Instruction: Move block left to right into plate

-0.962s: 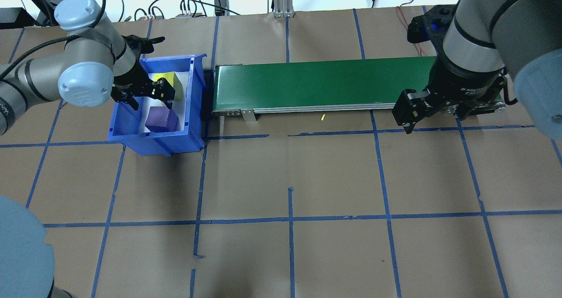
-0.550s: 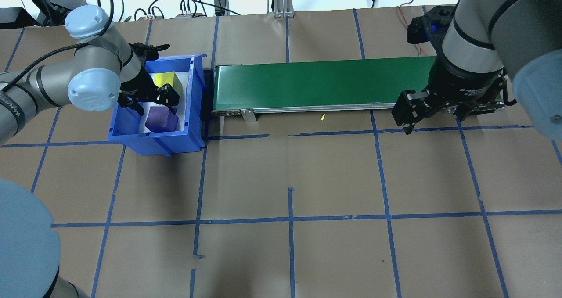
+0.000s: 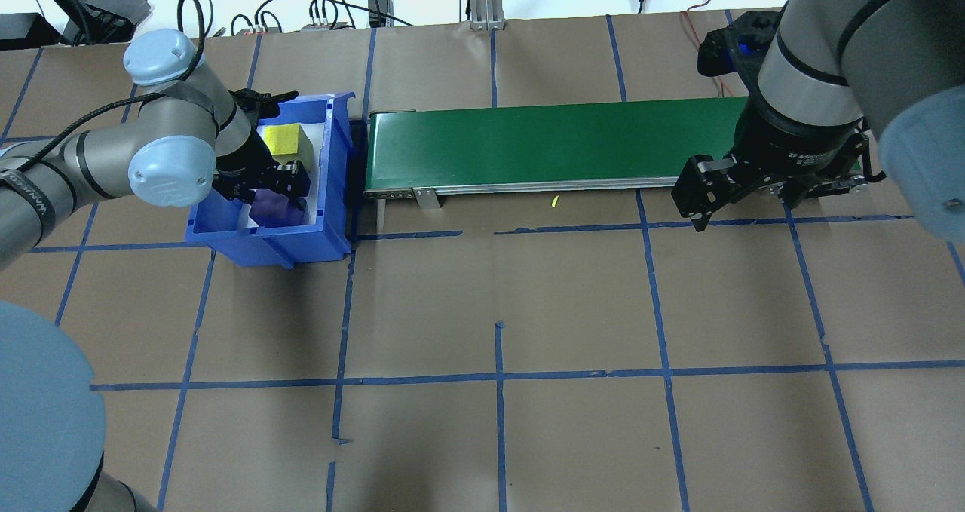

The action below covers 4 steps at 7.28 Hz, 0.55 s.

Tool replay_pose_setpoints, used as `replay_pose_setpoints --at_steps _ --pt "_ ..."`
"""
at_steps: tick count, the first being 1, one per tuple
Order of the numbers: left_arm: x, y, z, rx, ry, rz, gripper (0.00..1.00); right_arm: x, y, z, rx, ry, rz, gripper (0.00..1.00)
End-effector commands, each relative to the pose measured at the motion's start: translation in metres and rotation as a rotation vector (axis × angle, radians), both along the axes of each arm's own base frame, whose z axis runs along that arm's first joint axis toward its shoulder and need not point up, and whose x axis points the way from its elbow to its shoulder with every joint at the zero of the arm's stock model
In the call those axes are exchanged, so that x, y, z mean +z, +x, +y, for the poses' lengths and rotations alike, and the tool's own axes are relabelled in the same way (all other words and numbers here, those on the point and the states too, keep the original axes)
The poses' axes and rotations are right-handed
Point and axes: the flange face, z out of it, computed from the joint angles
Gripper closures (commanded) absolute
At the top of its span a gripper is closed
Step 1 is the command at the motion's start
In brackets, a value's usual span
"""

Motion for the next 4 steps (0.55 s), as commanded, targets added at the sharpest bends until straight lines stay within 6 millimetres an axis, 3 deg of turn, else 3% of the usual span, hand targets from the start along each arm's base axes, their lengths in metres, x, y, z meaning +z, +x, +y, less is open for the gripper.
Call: replay_pose_setpoints --at_steps 1,4 --pt "0.017 0.001 -0.003 -0.001 -0.025 -0.007 0.78 0.0 0.0 0.0 -0.001 0.0 0.0 0.0" --pt "0.078 0.0 -0.001 0.016 -0.072 -0.02 0.79 0.002 0.002 0.001 0.0 -0.004 -0.011 0.0"
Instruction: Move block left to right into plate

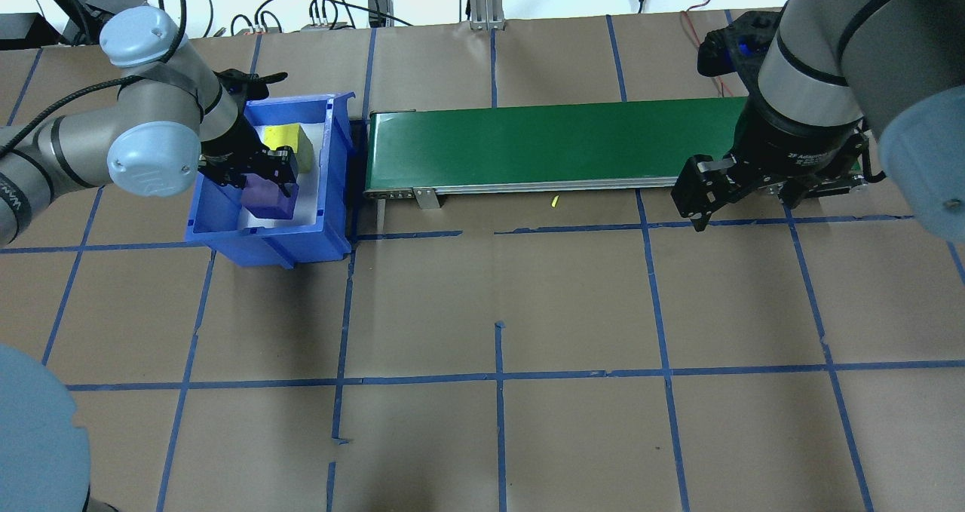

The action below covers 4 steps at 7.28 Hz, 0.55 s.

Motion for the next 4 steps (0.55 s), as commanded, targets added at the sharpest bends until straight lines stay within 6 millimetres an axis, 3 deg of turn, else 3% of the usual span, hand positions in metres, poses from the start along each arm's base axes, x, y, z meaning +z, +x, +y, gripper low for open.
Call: replay_pose_setpoints --at_steps 1,3,4 --pt "0.054 -0.005 -0.006 0.006 -0.035 -0.008 0.79 0.003 0.002 0.001 0.001 -0.005 -0.012 0.0" --pt "0.104 -0.015 -0.012 0.058 -0.092 -0.01 0.8 0.002 0.002 0.001 0.001 -0.003 -0.012 0.0" --pt "0.115 -0.039 -0.011 0.078 -0.103 -0.01 0.8 0.001 0.002 0.001 0.001 -0.002 -0.012 0.0"
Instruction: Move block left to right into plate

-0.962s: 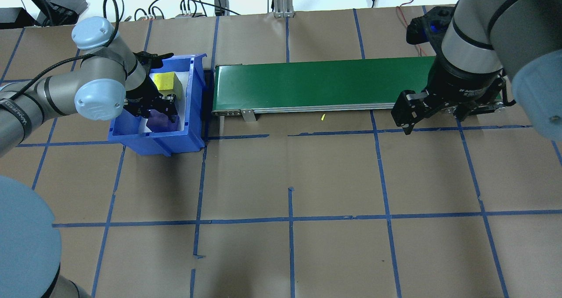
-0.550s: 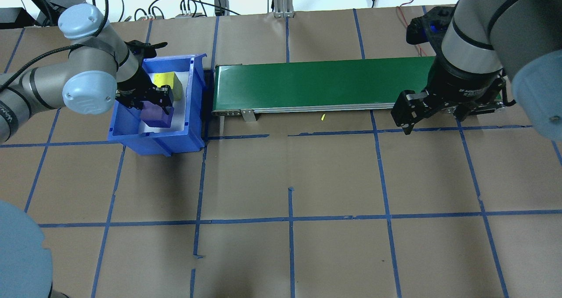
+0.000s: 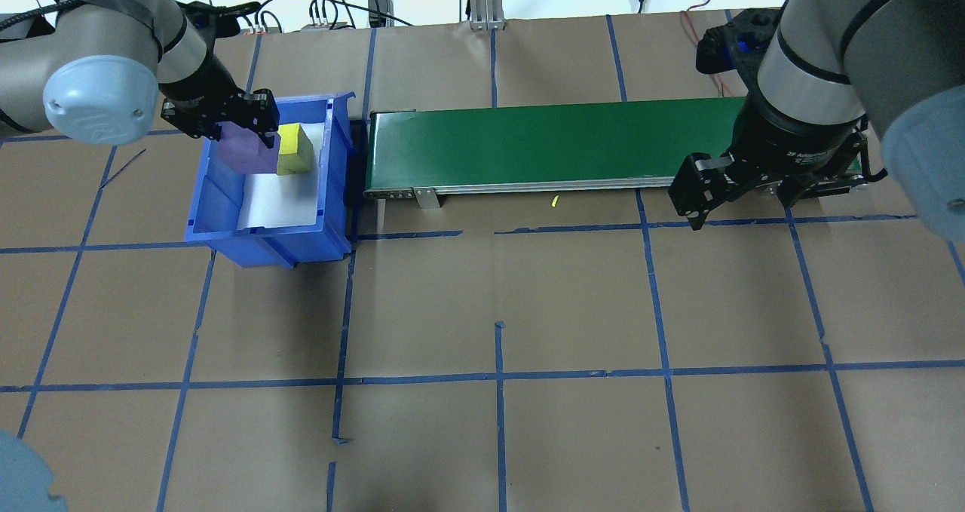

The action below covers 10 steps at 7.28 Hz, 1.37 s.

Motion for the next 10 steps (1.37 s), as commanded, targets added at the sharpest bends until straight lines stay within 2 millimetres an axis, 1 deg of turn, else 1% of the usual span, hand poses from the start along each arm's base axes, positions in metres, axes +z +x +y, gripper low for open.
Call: replay_pose_setpoints --at_steps 1,2,3,4,5,6,7,8,9,10 --pt "0.034 -0.049 -0.003 0.04 -0.051 0.003 0.8 -0.001 0.0 0.0 0.002 0.002 0.0 0.0" --pt "0.043 -0.058 -0.008 0.045 -0.069 0.006 0.8 -0.001 0.0 0.0 0.002 0.002 0.0 0.0" --pt "0.045 -0.065 -0.008 0.038 -0.074 0.005 0.8 -0.002 0.0 0.0 0.002 0.005 0.0 0.0" --pt "0.043 -0.092 -0.005 0.079 -0.073 0.012 0.8 -0.002 0.0 0.0 0.0 0.005 0.0 0.0" --pt "0.03 -0.117 -0.007 0.096 -0.064 0.016 0.8 -0.002 0.0 0.0 0.002 0.005 0.0 0.0" --pt "0.008 -0.13 -0.019 0.091 -0.079 0.024 0.8 -0.002 0.0 0.0 0.0 0.003 0.0 0.0" --pt "-0.008 -0.141 -0.029 0.101 -0.091 0.032 0.79 -0.002 0.0 0.0 0.0 0.005 0.0 0.0" --pt "-0.027 -0.144 -0.037 0.12 -0.086 0.04 0.79 -0.001 0.0 0.0 0.002 0.003 0.0 0.0" --pt "-0.033 -0.153 -0.037 0.114 -0.079 0.041 0.78 -0.003 0.0 0.0 0.002 0.006 0.0 0.0" --pt "-0.044 -0.163 -0.037 0.096 -0.062 0.04 0.77 -0.002 -0.001 -0.002 0.002 -0.003 -0.001 0.0"
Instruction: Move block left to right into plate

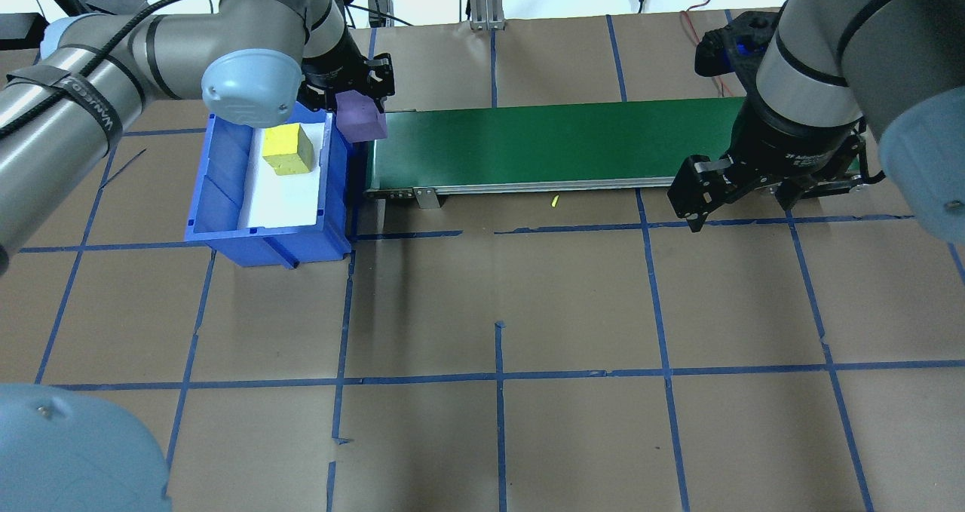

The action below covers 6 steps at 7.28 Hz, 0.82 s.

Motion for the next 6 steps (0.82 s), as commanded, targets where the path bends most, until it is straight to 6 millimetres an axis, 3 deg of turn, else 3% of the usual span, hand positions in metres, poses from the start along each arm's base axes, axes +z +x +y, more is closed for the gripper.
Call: replay_pose_setpoints --at_steps 1,3,6 --pt "-0.029 -0.024 -0.001 -0.032 0.03 -0.001 0.75 0.0 -0.001 -0.002 -0.001 -0.005 0.001 0.0" --pt "-0.049 -0.037 -0.004 -0.052 0.008 0.059 0.71 0.0 -0.001 -0.001 0.0 -0.005 0.001 0.0" --pt "-0.048 -0.038 -0.002 -0.063 0.007 0.054 0.63 0.0 0.0 -0.002 0.0 -0.006 0.001 0.0"
